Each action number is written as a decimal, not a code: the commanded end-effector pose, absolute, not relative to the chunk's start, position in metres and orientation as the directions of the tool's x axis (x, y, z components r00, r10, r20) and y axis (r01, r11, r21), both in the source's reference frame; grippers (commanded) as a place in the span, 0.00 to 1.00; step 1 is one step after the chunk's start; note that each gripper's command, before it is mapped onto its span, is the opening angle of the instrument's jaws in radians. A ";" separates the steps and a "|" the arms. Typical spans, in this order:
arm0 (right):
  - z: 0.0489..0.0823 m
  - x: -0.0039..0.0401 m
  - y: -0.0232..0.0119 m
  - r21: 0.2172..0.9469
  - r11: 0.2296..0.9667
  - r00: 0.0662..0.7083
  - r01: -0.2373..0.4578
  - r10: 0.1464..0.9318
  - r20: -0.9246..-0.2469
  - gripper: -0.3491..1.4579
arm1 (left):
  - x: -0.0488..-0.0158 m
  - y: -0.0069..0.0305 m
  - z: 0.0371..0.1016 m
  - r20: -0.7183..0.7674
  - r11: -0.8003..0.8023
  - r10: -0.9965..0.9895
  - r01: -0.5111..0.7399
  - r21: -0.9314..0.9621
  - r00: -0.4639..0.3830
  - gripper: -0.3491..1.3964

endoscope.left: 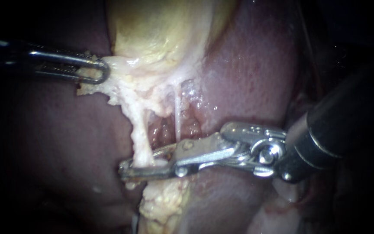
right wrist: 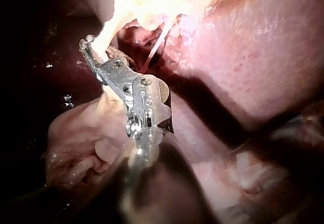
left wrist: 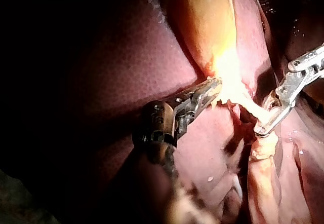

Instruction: Going back second clip left tube

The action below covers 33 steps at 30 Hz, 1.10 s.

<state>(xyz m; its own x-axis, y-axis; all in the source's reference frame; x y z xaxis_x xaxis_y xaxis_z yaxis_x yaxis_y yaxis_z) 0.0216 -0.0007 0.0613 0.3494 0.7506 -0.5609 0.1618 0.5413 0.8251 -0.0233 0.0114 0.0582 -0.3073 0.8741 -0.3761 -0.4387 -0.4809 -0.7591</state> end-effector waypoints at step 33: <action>0.0696 0.0221 0.0008 0.627 0.773 0.248 0.095 0.591 -0.767 0.47 | -0.0235 0.0111 0.0579 -0.376 -0.480 0.875 -0.441 -0.758 -0.306 0.00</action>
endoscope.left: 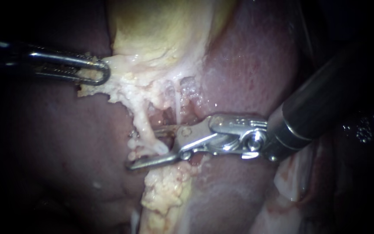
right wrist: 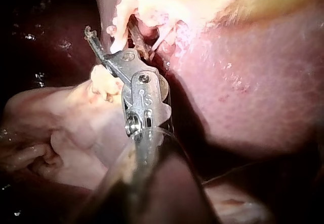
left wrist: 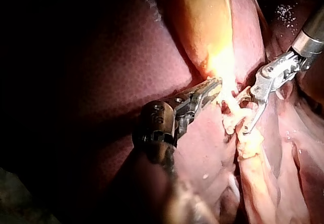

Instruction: Going back second clip left tube

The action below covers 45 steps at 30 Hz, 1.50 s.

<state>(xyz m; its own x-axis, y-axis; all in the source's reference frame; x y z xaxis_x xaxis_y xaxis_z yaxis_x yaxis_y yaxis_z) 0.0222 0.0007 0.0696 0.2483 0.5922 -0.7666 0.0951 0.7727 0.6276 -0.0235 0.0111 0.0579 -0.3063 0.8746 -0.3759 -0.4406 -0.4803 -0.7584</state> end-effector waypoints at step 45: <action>0.0612 0.0043 0.0030 0.327 0.941 0.361 0.088 0.275 -0.891 0.47 | -0.0259 0.0100 0.0604 -0.382 -0.487 0.871 -0.443 -0.753 -0.307 0.00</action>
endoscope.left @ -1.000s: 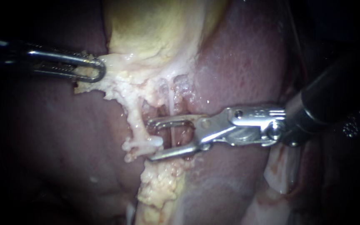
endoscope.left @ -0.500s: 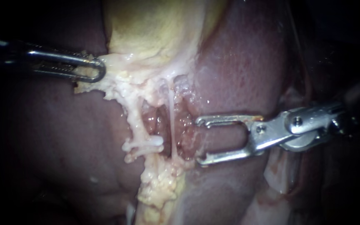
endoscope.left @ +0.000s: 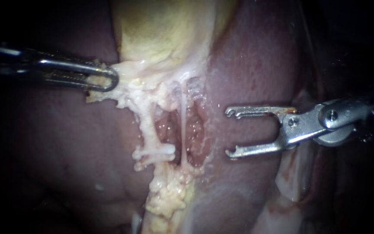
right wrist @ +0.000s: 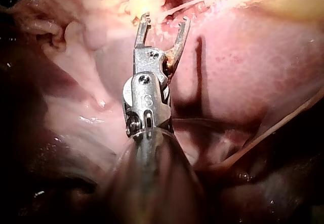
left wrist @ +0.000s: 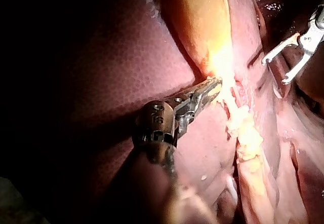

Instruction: Going back second clip left tube

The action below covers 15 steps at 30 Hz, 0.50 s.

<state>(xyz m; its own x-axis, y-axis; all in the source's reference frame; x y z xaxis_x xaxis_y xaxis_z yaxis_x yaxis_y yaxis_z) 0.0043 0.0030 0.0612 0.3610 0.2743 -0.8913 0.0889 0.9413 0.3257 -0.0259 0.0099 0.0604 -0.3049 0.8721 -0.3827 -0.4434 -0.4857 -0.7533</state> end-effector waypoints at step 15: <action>0.0611 0.0043 0.0030 0.315 0.945 0.361 0.090 0.264 -0.894 0.47 | -0.0278 0.0100 0.0631 -0.384 -0.492 0.868 -0.437 -0.753 -0.314 0.00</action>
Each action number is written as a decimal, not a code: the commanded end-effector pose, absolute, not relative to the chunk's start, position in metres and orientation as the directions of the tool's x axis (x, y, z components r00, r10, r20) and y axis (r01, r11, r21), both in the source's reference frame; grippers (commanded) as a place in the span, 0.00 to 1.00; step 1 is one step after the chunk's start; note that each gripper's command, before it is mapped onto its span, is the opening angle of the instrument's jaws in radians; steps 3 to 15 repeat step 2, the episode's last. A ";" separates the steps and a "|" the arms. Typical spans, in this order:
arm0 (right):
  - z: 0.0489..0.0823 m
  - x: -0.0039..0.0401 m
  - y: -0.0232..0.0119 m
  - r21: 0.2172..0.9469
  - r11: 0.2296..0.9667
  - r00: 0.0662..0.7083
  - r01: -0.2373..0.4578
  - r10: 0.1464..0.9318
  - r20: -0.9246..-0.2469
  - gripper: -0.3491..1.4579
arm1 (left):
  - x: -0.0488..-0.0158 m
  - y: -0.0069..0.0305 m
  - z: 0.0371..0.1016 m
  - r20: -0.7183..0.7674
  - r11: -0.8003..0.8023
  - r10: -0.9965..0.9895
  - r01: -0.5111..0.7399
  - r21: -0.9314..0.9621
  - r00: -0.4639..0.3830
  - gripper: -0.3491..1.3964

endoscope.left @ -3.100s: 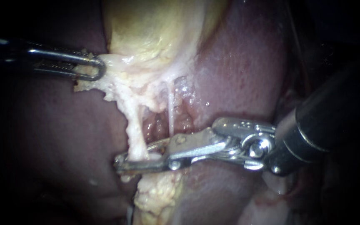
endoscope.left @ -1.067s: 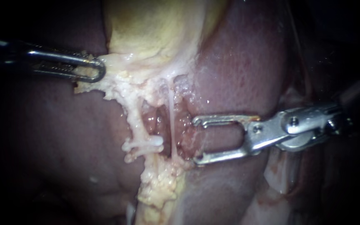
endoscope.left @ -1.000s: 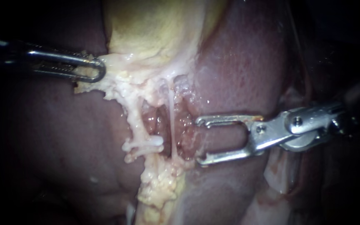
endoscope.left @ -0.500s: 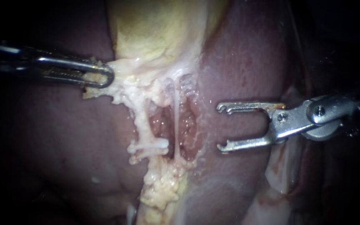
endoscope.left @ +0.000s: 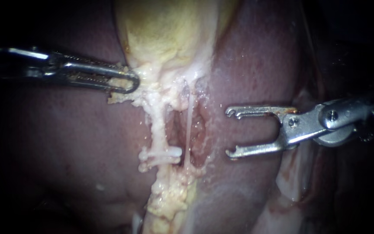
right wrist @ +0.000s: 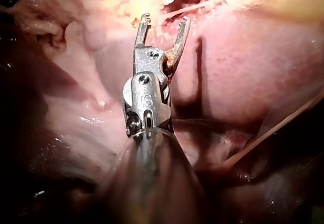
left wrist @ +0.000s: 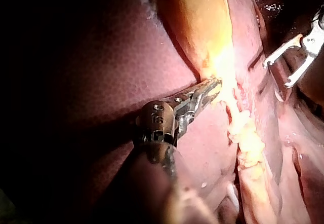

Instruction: Going back second clip left tube

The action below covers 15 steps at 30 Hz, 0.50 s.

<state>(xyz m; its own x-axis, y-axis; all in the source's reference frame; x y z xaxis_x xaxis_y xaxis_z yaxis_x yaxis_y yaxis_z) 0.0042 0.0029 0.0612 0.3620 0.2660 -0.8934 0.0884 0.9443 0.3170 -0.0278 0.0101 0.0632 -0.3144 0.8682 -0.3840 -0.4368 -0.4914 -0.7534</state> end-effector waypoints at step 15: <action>0.0611 0.0044 0.0030 0.318 0.943 0.359 0.098 0.265 -0.895 0.47 | -0.0277 0.0100 0.0630 -0.384 -0.492 0.868 -0.436 -0.754 -0.315 0.00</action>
